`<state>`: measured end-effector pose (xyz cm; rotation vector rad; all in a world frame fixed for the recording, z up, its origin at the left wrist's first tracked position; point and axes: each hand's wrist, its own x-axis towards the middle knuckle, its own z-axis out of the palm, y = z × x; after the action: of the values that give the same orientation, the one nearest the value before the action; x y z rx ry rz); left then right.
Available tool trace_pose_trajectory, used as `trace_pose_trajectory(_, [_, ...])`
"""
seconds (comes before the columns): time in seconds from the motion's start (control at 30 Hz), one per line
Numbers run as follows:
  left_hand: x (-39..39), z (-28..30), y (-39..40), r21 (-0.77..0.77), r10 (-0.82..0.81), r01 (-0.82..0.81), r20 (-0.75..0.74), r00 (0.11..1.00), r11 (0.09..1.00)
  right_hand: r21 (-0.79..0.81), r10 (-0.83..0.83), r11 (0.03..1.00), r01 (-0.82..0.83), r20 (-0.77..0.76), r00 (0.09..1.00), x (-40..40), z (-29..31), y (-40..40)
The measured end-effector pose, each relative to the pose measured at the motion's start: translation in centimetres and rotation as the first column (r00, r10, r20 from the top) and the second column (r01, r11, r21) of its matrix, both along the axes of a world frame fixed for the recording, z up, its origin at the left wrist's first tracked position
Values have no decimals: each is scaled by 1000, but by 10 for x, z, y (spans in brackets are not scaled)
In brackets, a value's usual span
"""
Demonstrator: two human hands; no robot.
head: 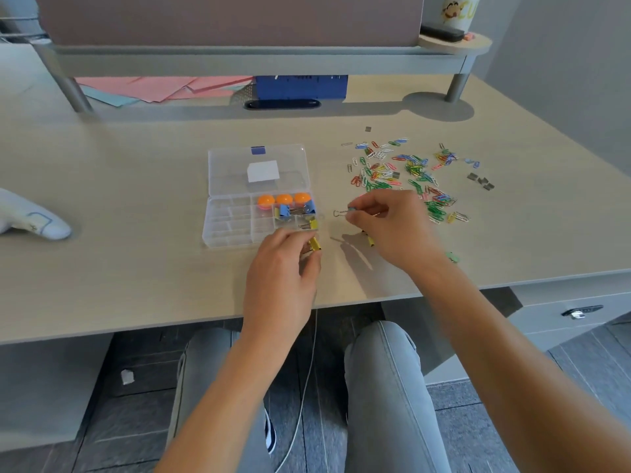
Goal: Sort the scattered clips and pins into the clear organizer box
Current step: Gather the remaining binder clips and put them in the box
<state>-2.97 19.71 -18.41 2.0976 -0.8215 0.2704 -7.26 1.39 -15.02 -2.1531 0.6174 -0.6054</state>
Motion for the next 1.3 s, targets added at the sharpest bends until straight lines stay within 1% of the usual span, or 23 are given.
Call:
trace_pose_trajectory(0.07, [5,0,9,-19,32,-31,9,999,999,6,34,999,-34,-15,999,12,1,8])
trace_pose_trajectory(0.17, [12,-2,18,-17,66,-66,11,998,998,22,41,999,-40,-40,998,27,2,19])
trace_pose_trajectory(0.43, [19,-10,19,68,118,-124,89,989,990,-87,43,995,-54,-122,992,49,5,29])
trace_pose_trajectory(0.6, [19,-11,17,128,80,-104,179,981,986,-146,18,989,-34,-115,993,52,1,33])
trace_pose_trajectory(0.8, [20,-13,17,138,81,-102,151,985,985,-147,-2,989,-9,-80,997,52,-5,34])
trace_pose_trajectory(1.07, [19,-12,17,126,85,-104,151,985,987,-185,-13,983,-1,-76,997,52,-9,36])
trace_pose_trajectory(1.17, [18,-11,18,101,92,-105,134,987,989,-186,-18,983,1,-92,996,54,-10,35])
trace_pose_trajectory(1.3, [15,-8,19,41,154,-158,88,984,987,-220,-23,975,-6,-126,992,56,-8,34])
